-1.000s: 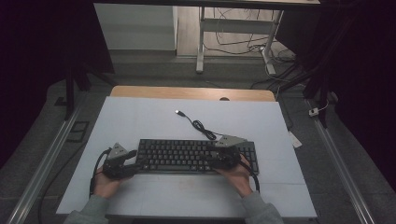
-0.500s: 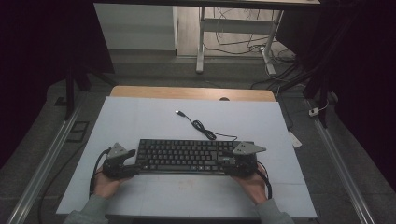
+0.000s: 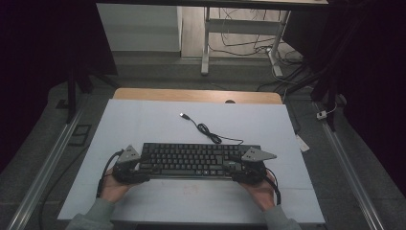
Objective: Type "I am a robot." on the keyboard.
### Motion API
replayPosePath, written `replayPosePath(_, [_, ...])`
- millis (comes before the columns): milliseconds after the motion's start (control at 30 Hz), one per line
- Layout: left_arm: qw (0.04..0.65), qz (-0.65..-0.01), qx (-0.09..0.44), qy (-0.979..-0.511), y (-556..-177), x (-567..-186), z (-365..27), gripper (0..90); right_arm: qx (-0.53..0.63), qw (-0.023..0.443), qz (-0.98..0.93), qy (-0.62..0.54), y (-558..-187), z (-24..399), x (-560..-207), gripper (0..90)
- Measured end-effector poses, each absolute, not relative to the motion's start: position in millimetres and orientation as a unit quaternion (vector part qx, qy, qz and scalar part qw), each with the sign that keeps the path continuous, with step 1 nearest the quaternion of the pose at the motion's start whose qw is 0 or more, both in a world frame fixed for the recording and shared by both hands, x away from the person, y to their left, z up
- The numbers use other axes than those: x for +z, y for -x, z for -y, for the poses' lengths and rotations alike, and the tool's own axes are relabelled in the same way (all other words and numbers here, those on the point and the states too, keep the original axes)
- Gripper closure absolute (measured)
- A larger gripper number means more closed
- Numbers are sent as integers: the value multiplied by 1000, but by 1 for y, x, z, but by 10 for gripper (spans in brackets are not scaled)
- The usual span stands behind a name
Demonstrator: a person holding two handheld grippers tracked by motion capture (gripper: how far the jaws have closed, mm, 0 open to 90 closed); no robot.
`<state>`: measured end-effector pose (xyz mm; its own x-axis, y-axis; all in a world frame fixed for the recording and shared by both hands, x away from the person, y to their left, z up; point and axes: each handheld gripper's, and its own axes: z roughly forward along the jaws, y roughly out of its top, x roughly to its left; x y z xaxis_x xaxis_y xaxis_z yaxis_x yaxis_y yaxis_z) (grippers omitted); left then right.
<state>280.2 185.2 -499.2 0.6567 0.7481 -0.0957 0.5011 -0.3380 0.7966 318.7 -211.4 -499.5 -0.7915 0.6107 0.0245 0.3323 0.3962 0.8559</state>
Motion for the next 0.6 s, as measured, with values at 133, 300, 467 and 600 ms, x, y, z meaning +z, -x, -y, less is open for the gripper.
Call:
replayPosePath(133, [423, -371, 137, -815, -287, -492, -173, 448, 469, 149, -821, -291, -317, 215, -501, 468])
replayPosePath(300, [424, -351, 124, -826, -292, -488, -158, 518, 469, 149, -820, -291, -313, 217, -502, 467])
replayPosePath(467, [432, -340, 113, -828, -292, -492, -152, 666, 466, 148, -822, -292, -310, 221, -504, 467])
replayPosePath(600, [425, -332, 107, -835, -295, -495, -149, 794, 465, 150, -823, -289, -311, 220, -505, 466])
